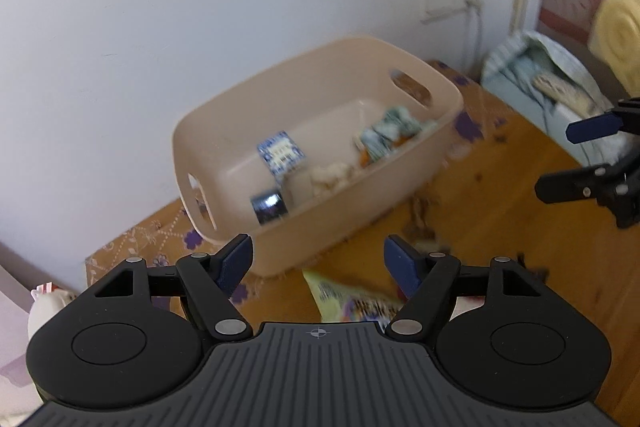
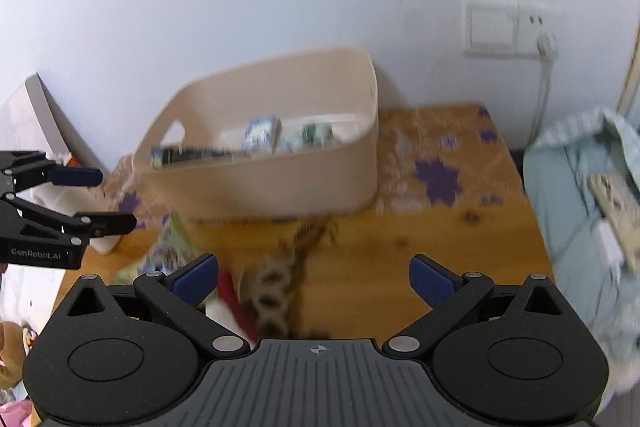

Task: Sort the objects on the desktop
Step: 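Move both tools back toward the green snack bag and plush toy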

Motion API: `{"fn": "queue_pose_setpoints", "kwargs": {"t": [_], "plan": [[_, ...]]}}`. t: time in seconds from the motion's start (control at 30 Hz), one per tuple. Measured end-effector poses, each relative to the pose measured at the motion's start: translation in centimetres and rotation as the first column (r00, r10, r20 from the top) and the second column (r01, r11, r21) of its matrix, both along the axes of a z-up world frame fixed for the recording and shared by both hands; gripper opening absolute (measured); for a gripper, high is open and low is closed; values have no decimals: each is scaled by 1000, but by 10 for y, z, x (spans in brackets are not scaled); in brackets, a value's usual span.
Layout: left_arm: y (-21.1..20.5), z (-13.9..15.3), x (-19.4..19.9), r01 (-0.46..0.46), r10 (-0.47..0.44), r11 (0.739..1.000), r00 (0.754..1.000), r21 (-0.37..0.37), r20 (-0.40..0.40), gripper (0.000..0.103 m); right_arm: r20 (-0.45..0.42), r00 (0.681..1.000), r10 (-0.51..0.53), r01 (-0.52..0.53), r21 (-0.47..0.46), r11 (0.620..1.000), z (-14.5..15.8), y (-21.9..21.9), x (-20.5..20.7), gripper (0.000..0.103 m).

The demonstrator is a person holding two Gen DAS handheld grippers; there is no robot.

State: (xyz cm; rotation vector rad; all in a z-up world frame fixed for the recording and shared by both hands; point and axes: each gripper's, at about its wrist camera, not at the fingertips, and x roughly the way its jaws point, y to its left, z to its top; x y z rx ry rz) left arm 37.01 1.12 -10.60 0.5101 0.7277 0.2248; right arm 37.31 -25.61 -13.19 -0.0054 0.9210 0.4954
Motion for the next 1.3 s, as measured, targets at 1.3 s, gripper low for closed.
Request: {"fn": "queue_pose_setpoints", "kwargs": {"t": [1.3], "plan": [[44, -121, 35, -228, 164, 962, 923, -149, -349, 85, -276, 958, -79, 51, -109, 993, -109, 19, -29, 94]]}}
